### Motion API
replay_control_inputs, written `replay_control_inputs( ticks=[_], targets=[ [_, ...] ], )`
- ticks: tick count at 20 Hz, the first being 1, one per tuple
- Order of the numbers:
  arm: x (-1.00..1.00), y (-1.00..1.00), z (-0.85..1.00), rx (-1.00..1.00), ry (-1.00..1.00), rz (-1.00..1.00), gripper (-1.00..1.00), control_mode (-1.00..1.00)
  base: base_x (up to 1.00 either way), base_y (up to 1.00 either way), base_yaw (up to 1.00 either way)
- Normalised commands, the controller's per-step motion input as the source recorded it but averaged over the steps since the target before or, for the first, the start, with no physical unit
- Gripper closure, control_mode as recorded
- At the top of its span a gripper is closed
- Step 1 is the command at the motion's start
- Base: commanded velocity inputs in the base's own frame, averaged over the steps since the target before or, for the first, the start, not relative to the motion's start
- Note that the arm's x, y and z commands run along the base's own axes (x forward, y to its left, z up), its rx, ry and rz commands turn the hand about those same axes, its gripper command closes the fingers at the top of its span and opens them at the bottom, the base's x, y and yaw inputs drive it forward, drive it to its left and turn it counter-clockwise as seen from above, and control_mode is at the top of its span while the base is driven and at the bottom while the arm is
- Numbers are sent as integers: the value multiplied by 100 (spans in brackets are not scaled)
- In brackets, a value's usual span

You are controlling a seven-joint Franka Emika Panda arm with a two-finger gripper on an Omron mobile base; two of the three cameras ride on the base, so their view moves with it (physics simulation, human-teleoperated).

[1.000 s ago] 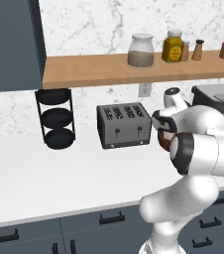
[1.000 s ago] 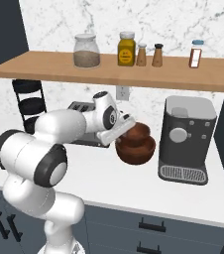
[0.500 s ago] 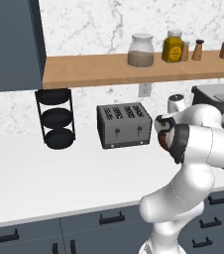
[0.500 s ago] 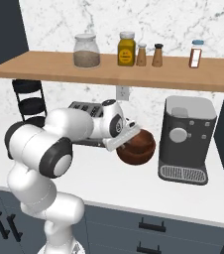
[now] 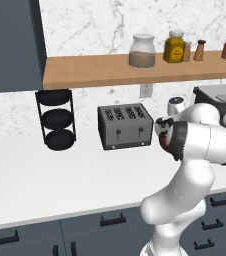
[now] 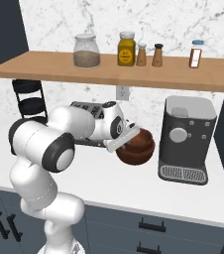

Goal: Pick up the bowls on the counter and stack them on top of one another in the open cabinet. Place the smaller bowl on top of the larger bowl.

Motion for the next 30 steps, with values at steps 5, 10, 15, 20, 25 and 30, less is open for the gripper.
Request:
replay_control_inputs(
  ticks=[5, 10, 15, 20, 25, 30],
  targets=[
    [3, 2, 0, 0, 0, 4, 100, -100, 0, 0, 0],
    [0, 0, 0, 0, 0, 1, 100, -100, 0, 0, 0],
    [5, -1, 1, 0, 0, 0, -100, -100, 0, 0, 0],
    [-2, -3, 17, 0, -1, 0, -100, -100, 0, 0, 0],
    [-23, -2, 41, 0, -1, 0, -100, -100, 0, 0, 0],
    [-30, 4, -34, 2, 4, 1, -100, -100, 0, 0, 0]
  ],
)
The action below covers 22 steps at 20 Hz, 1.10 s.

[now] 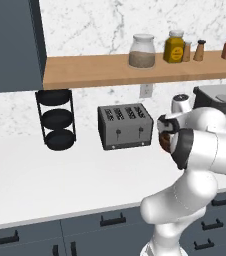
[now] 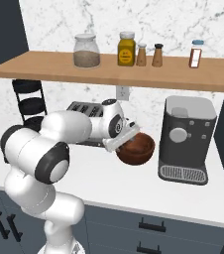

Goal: Pick up the bowls on the counter and stack them on top of one another in the open cabinet. Place the smaller bowl on top of the larger bowl.

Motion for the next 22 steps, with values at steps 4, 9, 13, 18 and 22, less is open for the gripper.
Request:
replay_control_inputs(
  ticks=[4, 9, 13, 18, 22],
  targets=[
    [18, 1, -58, 0, 12, 2, -100, -100, 0, 0, 0],
    [55, 0, -20, -2, 0, 0, -100, -100, 0, 0, 0],
    [27, 0, -45, -3, 0, 2, -100, -100, 0, 0, 0],
    [1, 0, -51, 0, 0, 3, 100, -100, 0, 0, 0],
    [-9, 0, 0, 0, -1, 0, 100, -100, 0, 0, 0]
  ],
)
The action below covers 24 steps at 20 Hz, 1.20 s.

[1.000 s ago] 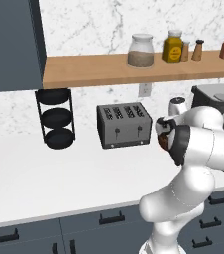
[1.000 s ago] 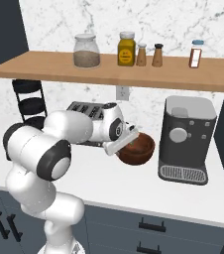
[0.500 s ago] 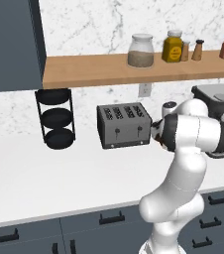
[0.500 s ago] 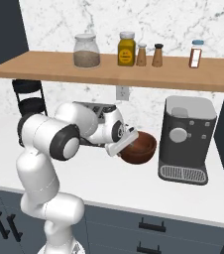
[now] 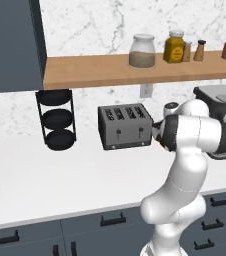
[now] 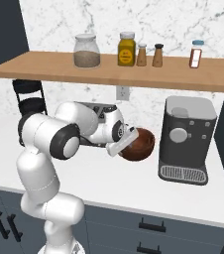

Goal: Pick up the bowls on the counter and stack them on top of one another in the open cabinet. Place the smaller bowl on top of the larger bowl.

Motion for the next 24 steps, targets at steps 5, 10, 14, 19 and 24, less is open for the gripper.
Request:
replay_control_inputs(
  ticks=[5, 10, 14, 19, 24],
  targets=[
    [-60, 2, 39, 0, -3, 0, 100, -100, 0, 0, 0],
    [-100, 22, 100, 0, -7, 0, 100, -100, 0, 0, 0],
    [-100, 51, 100, 1, 0, 4, 100, -100, 0, 0, 0],
    [-100, 87, 100, 0, 0, 11, 100, -100, 0, 0, 0],
    [-76, 100, 100, 0, 0, 14, 100, -100, 0, 0, 0]
  ],
)
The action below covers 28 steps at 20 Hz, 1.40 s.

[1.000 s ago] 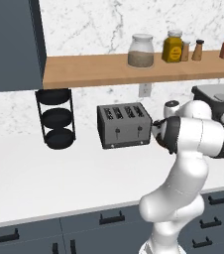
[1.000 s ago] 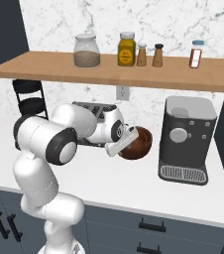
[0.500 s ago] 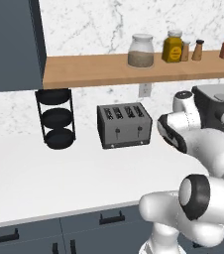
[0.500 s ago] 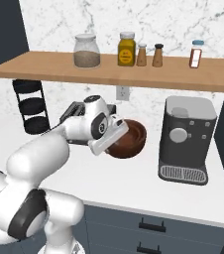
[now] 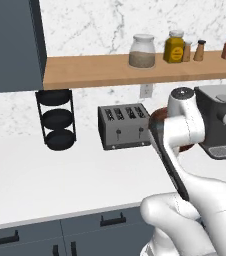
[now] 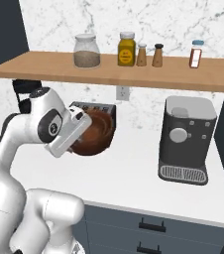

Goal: Pick up the bowls on the counter and stack them on top of one another in the open cabinet. Place the smaller bowl on top of the larger bowl.

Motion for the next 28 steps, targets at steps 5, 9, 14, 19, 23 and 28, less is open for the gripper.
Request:
replay_control_inputs(
  ticks=[5, 9, 14, 19, 23, 28],
  targets=[
    [-47, 98, 100, 0, 0, 13, 100, -100, 0, 0, 0],
    [-15, 86, 100, 0, 0, 12, 100, -100, 0, 0, 0],
    [15, 61, 100, -1, 0, 12, 100, -100, 0, 0, 0],
    [68, 36, 100, -4, 0, 6, 100, -100, 0, 0, 0],
    [86, 27, 95, -5, 0, 2, 100, -100, 0, 0, 0],
    [100, 11, 32, -5, -4, 1, 100, -100, 0, 0, 0]
  ],
)
